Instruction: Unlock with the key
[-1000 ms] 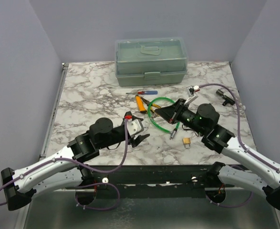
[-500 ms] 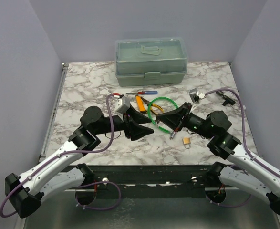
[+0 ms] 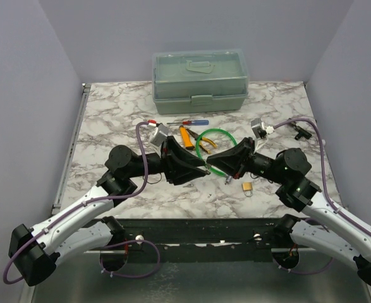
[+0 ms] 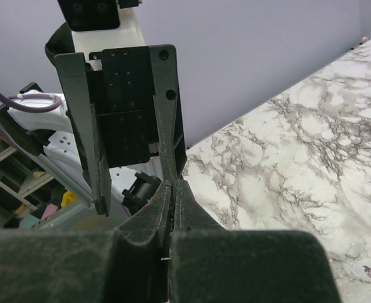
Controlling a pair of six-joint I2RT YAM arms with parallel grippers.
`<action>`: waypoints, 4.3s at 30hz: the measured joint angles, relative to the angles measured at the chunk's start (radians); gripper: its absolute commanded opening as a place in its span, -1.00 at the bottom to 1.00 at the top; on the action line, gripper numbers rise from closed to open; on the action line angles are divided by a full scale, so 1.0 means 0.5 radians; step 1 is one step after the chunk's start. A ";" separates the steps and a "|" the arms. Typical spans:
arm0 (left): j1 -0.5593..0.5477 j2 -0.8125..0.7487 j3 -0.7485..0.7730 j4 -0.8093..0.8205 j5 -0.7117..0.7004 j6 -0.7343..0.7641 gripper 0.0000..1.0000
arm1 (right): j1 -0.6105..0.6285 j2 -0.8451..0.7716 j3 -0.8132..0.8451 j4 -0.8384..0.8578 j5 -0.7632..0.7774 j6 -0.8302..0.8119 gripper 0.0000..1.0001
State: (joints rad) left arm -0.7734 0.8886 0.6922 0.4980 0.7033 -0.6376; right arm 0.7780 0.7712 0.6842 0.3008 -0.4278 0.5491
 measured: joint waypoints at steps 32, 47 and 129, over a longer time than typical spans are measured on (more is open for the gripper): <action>0.002 0.023 -0.085 0.057 -0.195 -0.072 -0.29 | 0.000 0.037 0.001 0.099 -0.086 0.037 -0.99; 0.004 0.067 -0.149 0.214 -0.162 -0.171 -0.37 | 0.000 0.101 0.001 0.179 -0.062 0.060 -0.99; 0.002 0.115 -0.098 -0.166 -0.355 -0.185 -1.00 | 0.000 0.102 -0.125 0.121 0.201 0.047 0.47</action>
State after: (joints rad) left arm -0.7723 0.9463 0.6430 0.4149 0.5259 -0.7303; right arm 0.7780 0.8223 0.6216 0.3611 -0.3271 0.5724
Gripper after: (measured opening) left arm 0.031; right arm 0.390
